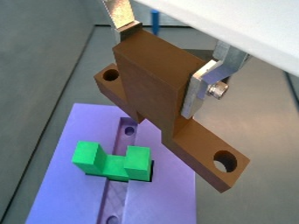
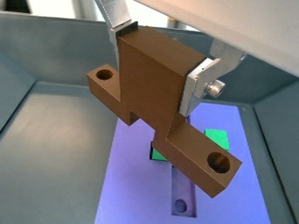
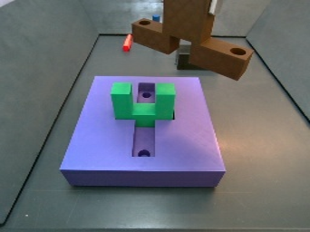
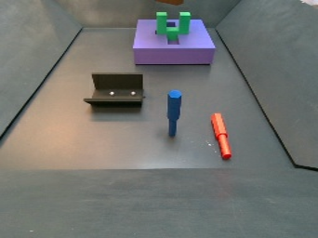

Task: Pick up the brown object. Move up. Place the brown object on the fixture. Regrasp the brown object. Move to above the board. Insert the brown object.
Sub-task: Insert the brown object.

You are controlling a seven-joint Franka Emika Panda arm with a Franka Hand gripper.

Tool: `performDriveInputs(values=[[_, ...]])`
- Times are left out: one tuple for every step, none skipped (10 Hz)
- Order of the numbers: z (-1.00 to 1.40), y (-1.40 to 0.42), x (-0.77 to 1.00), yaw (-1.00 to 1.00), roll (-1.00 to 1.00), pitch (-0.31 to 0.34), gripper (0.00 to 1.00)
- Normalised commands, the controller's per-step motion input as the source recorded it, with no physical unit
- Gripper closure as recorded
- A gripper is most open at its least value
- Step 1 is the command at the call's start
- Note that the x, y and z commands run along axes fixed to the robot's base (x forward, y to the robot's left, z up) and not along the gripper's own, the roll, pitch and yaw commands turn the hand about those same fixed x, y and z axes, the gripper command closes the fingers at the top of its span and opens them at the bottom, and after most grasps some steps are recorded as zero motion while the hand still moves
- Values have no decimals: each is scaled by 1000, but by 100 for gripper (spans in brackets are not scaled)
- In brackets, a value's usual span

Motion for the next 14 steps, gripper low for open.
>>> performDriveInputs(values=[[-54, 0, 0, -731, -36, 0, 100], [0, -17, -14, -634, -21, 0, 100], [0, -63, 0, -609, 0, 0, 100], [0, -69, 0, -623, 0, 0, 100], [-6, -74, 0, -637, 0, 4, 100], [0, -86, 0, -637, 0, 21, 100], [-9, -89, 0, -631, 17, 50, 100], [-11, -91, -11, -614, 46, 77, 100], [-23, -91, -34, -609, 60, 74, 100], [-43, -80, -63, -591, 79, 76, 100], [-60, -66, -71, -569, 100, 90, 100], [-74, -34, -77, -566, 107, 99, 100], [-77, -14, -114, -557, 147, 110, 100], [-103, -14, -126, -554, 153, 116, 100]])
